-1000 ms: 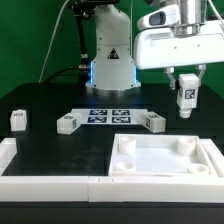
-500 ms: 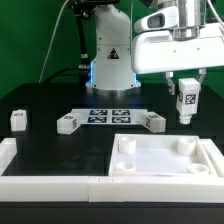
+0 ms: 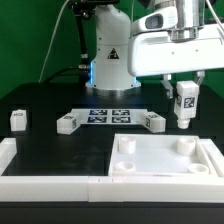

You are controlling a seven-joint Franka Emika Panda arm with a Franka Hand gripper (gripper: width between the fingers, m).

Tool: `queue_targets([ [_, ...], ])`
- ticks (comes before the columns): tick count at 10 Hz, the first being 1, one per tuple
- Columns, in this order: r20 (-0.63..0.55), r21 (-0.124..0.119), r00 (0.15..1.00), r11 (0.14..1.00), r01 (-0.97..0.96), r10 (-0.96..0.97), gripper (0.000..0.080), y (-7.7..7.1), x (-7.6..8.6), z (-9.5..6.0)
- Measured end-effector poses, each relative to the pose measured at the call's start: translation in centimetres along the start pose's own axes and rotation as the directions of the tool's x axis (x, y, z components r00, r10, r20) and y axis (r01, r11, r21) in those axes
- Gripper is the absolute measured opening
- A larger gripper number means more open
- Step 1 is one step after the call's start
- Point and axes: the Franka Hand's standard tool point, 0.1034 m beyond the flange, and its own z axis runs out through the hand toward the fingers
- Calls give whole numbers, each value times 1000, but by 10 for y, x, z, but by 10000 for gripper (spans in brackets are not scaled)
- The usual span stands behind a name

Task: Assemble one leg

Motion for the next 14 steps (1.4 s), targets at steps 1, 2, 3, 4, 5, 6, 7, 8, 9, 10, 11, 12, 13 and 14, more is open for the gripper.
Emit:
queue_targets([
  [1, -14, 0, 1000, 1000, 25, -25, 290, 6, 15, 3],
  [2, -26, 0, 999, 999, 40, -40, 290, 12, 27, 6],
  [3, -40, 0, 998, 999, 44, -44, 290, 14, 40, 6],
  [4, -54, 0, 997, 998, 55, -55, 290, 14, 51, 8],
  [5, -65, 0, 996, 999, 54, -54, 290, 15, 59, 8],
  [6, -63, 1, 997, 998, 55, -55, 290, 15, 58, 8],
  [7, -62, 1, 997, 998, 55, -55, 290, 15, 58, 9],
  [8, -62, 1, 997, 999, 55, -55, 290, 15, 58, 9],
  [9, -61, 1, 997, 998, 55, -55, 290, 15, 58, 9],
  [10, -51, 0, 996, 997, 72, -72, 290, 23, 64, 8],
  [11, -60, -1, 996, 998, 68, -68, 290, 28, 76, 7],
  [12, -60, -2, 995, 997, 80, -80, 290, 33, 83, 9],
  [13, -65, -3, 995, 997, 75, -75, 290, 39, 90, 11],
  [14, -64, -2, 995, 997, 75, -75, 290, 39, 92, 14],
])
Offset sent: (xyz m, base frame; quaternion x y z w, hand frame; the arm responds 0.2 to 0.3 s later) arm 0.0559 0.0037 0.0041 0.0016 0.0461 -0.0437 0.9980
